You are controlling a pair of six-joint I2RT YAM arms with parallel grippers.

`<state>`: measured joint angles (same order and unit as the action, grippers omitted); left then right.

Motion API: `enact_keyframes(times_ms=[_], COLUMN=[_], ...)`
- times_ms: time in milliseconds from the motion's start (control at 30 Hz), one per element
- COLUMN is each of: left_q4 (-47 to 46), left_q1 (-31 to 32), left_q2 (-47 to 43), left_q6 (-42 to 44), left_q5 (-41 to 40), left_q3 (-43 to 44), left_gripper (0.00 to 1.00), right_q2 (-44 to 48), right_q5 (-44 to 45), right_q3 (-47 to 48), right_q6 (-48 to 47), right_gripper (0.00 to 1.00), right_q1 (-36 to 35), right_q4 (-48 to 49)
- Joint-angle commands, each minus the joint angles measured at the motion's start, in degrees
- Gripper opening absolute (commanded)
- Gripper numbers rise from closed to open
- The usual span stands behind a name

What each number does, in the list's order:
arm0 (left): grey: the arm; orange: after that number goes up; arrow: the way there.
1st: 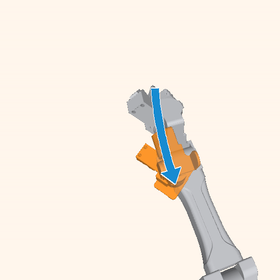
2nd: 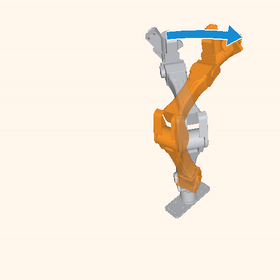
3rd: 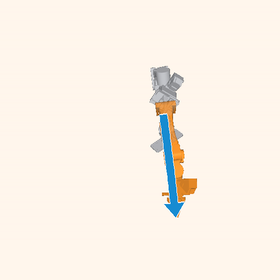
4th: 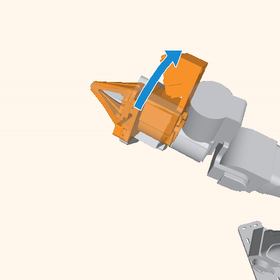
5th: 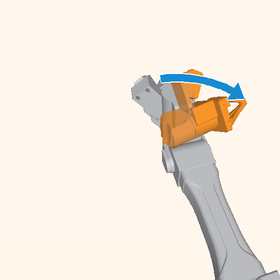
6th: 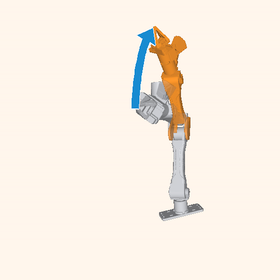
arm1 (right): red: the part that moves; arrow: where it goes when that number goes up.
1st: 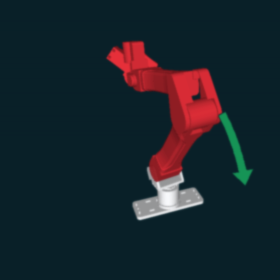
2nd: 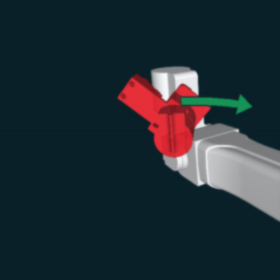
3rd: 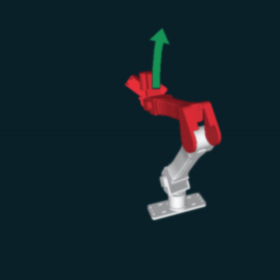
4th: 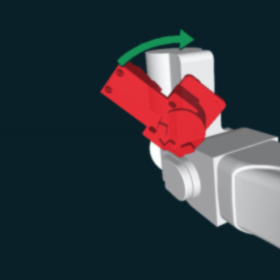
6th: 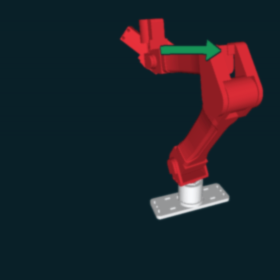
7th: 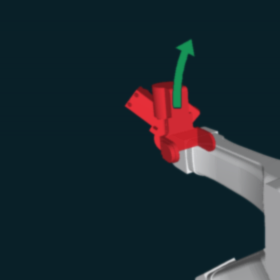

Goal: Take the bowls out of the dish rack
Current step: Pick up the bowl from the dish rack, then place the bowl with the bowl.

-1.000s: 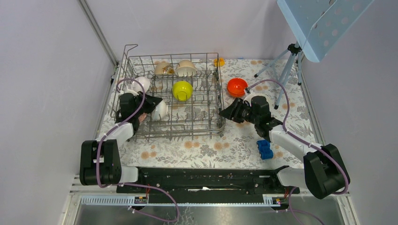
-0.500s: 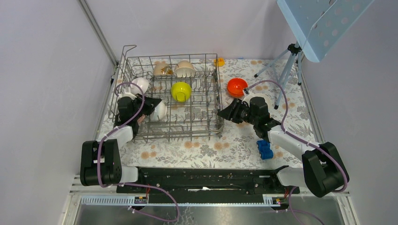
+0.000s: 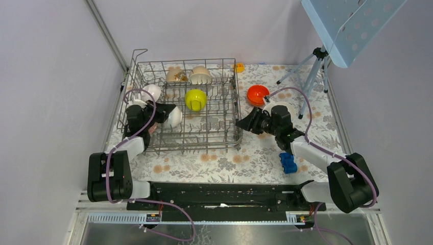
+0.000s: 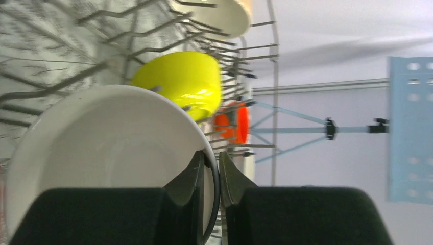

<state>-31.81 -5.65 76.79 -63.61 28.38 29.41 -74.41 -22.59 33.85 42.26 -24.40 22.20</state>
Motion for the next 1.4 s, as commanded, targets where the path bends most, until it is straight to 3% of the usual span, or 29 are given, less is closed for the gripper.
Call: enact_keyframes(times_ms=[0, 433, 667, 900, 1033, 1233, 1367], left_q4=[-23.82, -18.59, -16.05, -0.51, 6.68, 8.71, 19.36], left_q1=[-3.37, -3.19, -1.47, 3.03, 4.91, 5.35, 9.54], left_q2=[-2.20, -4.48, -7.52, -13.05, -14.99, -17.12, -20.07], left_q6=[-14.02, -11.06, -11.53, -0.78, 4.72, 5.60, 15.01], left_q5=[14.08, 14.42, 15.04, 12.88, 11.79, 11.96, 9.27], left_q3=[4.35, 6.13, 10.10, 18.16, 21.31, 20.49, 24.63], left_gripper=[0.00, 0.00, 0.00, 0.00, 0.00, 0.00, 0.00], right_q2=[-2.98, -0.67, 3.64, 9.61, 11.98, 13.12, 16.76], right_q5=[9.51, 9.10, 8.80, 8.97, 8.66, 5.07, 3.32], right_q3=[-2.85, -2.61, -1.22, 2.35, 3.27, 4.05, 6.43], right_q6=[-3.50, -3.42, -3.14, -3.89, -4.50, -4.97, -7.06], right_gripper=[0.50, 0.52, 0.63, 0.74, 0.74, 0.74, 0.74], right_q1=[1.91, 1.90, 1.90, 1.90, 1.90, 1.84, 1.84], right_q4=[-8.90, -10.13, -13.37, -19.61, -21.43, -24.18, -28.93])
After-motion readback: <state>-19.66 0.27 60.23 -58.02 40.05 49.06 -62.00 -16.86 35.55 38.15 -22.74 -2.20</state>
